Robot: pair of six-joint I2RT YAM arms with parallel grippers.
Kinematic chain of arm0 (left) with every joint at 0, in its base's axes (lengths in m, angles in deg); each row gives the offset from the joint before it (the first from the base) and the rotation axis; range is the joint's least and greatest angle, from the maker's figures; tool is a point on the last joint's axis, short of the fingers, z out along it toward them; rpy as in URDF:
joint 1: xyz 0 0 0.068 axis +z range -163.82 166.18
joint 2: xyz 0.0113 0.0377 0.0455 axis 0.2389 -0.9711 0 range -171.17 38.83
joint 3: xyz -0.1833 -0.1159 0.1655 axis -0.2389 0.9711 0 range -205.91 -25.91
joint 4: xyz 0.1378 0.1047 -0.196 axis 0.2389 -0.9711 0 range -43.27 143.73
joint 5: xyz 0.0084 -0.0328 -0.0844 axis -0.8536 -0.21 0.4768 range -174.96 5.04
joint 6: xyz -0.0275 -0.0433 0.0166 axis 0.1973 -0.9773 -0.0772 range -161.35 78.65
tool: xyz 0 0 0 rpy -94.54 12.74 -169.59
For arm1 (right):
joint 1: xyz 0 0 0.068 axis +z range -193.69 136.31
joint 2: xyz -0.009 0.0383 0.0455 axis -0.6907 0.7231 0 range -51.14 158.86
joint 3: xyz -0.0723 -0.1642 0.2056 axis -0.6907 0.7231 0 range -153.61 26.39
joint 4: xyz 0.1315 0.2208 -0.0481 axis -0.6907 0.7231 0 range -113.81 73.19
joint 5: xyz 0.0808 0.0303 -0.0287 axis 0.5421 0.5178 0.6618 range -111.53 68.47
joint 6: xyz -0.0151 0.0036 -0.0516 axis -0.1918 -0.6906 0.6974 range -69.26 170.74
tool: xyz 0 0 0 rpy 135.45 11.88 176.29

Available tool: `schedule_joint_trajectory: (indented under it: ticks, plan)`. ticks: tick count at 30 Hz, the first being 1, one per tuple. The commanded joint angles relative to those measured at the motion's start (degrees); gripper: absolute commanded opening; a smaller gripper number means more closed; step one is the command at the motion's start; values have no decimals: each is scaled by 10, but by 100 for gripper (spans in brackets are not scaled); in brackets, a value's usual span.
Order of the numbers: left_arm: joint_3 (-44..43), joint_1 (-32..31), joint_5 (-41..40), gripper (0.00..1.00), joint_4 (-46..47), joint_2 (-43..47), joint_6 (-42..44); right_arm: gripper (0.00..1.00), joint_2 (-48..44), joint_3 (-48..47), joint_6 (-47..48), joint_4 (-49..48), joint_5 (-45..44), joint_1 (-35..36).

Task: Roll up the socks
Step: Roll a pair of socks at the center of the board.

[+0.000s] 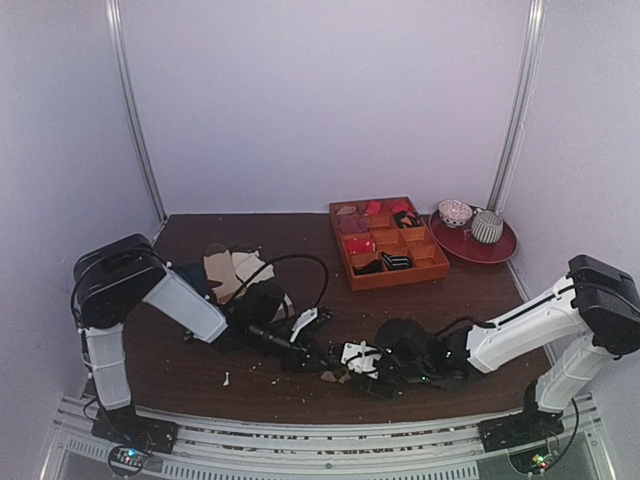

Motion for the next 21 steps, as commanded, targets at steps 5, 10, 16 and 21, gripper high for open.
schedule_joint_trajectory:
  ticks: [5, 10, 16, 21]
  plan:
    - [47, -6, -43, 26, -94, 8, 5, 25, 62, -12, -70, 40, 18, 1]
    - [70, -6, -78, 50, 4, 102, 50, 23, 60, 5, -113, 54, 100, -31]
    - [109, -6, -62, 53, 150, 144, 120, 23, 85, 5, -155, 78, 269, -119]
    - [108, -6, -45, 54, 244, 79, 110, 24, 132, -20, -194, 105, 364, -158]
